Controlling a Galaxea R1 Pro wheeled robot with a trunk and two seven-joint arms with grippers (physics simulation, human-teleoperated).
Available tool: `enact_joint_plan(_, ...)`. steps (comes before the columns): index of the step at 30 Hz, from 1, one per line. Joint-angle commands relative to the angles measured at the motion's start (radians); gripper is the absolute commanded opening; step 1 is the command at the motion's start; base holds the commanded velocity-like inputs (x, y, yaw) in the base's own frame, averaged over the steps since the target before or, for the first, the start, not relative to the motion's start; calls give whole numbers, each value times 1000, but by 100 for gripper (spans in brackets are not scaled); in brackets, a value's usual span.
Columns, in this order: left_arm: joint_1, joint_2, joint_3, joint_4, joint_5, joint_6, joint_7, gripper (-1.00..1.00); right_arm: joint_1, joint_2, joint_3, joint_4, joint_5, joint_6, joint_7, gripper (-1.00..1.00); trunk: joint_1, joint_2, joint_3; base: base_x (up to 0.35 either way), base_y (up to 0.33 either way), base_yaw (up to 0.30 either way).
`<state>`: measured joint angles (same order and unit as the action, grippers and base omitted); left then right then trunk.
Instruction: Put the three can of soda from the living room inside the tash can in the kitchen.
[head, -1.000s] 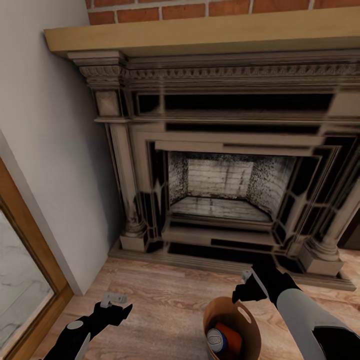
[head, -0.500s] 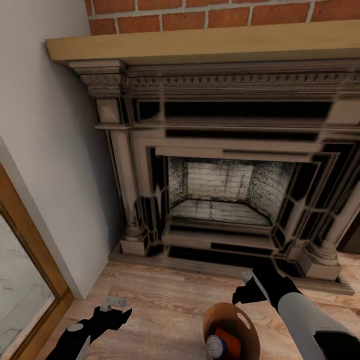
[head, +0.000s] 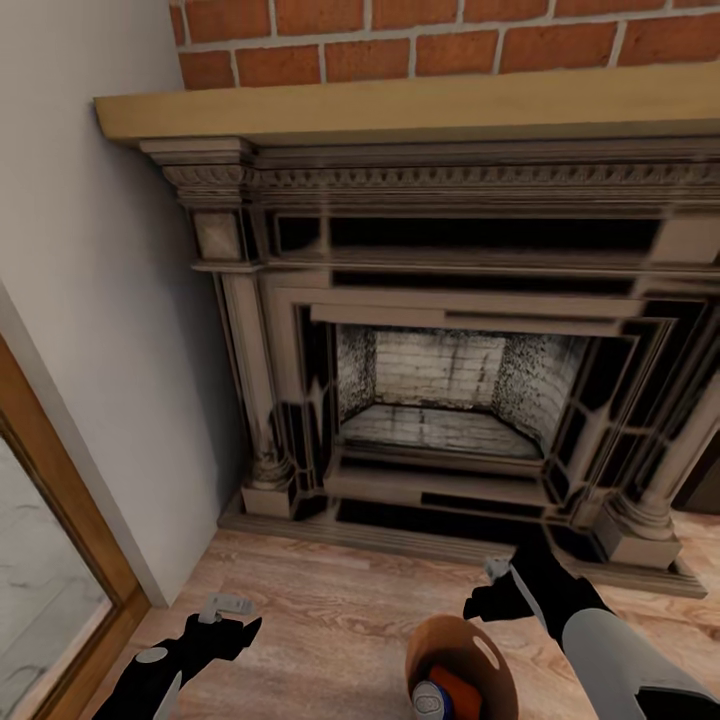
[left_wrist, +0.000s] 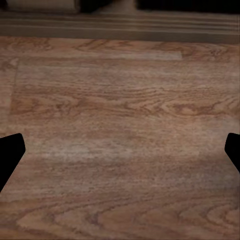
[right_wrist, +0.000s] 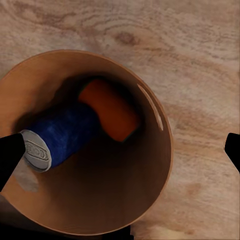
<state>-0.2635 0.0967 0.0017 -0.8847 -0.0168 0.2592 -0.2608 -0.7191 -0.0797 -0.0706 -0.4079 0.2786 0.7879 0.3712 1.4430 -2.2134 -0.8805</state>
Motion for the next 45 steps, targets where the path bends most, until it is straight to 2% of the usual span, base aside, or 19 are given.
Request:
enact_joint_plan(1,0,0,0,1,0,0,0,100,4,0,-4,0,0,-7,0,100,-4,7,3,0,0,0)
enact_joint_plan(9,-9,-4,0,88,1,5,6,100,48,1,-17,1,0,-99,-7,100,-35,63,28,0,0,0)
enact_joint_plan(16,-12,-13,0,111,0,6,40,100,79,0,-19,0,-1,-137,-10,100,-61,112,50,0,0,0)
enact_joint_plan(20,-13,-15,-1,157,2,5,54,100,103,1,-20,1,-2,-255,-14,100,-77,140,63,0,0,0)
enact_joint_plan(23,-15,-15,-1,169,3,5,56,100,113,-1,-22,1,-2,-288,-15,100,-88,161,72,0,0,0)
enact_joint_plan(31,-17,-15,-2,177,2,5,57,100,127,-2,-62,1,-1,-310,-15,100,-119,217,97,0,0,0)
enact_joint_plan(34,-17,-15,-2,178,2,5,57,100,130,-2,-66,1,-2,-315,-15,100,-130,238,107,0,0,0)
enact_joint_plan(37,-17,-16,-1,179,1,4,57,100,145,-2,-70,1,-2,-352,-15,100,-142,259,116,0,0,0)
enact_joint_plan(39,-17,-16,-1,184,1,4,57,100,158,-2,-70,1,-2,-382,-16,100,-150,273,122,0,0,0)
enact_joint_plan(40,-19,-17,-1,209,1,-4,58,100,215,-4,-134,9,-2,-488,-17,100,-153,280,125,0,0,0)
enact_joint_plan(44,-19,-18,-1,233,0,-8,68,100,228,-3,-148,21,-2,-544,-18,100,-169,308,138,0,0,0)
enact_joint_plan(45,-19,-18,-2,251,1,-12,78,100,235,-3,-151,39,-2,-588,-19,100,-173,315,141,0,0,0)
